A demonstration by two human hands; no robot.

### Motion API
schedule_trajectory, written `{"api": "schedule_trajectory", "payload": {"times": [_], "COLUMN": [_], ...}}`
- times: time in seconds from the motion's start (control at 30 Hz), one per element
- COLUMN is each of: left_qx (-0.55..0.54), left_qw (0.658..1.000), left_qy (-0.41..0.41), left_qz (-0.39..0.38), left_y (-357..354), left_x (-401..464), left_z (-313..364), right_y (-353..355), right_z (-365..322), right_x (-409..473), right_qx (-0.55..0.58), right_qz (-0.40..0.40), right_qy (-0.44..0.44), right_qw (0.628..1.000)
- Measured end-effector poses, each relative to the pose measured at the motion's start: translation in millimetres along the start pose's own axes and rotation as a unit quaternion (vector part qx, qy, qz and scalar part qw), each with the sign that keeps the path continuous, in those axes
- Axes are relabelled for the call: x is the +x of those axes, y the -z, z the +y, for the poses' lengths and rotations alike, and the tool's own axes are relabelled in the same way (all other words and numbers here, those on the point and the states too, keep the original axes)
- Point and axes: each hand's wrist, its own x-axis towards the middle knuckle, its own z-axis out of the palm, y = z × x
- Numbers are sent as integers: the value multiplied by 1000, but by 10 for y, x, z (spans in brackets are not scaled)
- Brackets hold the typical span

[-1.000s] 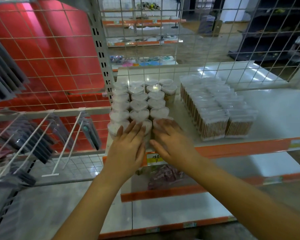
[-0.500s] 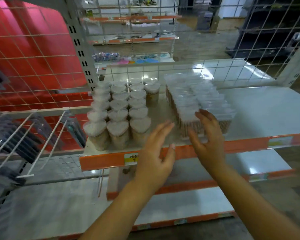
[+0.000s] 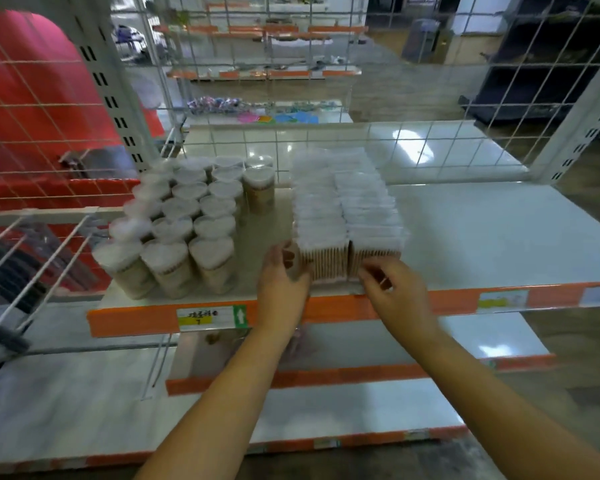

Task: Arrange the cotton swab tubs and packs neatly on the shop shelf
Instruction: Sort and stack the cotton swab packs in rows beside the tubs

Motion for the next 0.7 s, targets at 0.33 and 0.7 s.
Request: {"api": "schedule_trajectory", "payload": {"times": [0.33,0.7], "left_qx": [26,-22], "left_qw": [999,998], "left_qy": [-4,30], "left_qz": [-26,-57], "left_y": [-39,91], "left_x": [75,81], "left_z": [-78,-16], "right_y": [-177,-155], "right_z": [-62,-77], "right_x": [-24,5], "right_qx": [-2,33], "right_qz": [-69,-84], "right_qy": [30,4], "right_qw": [997,996]}}
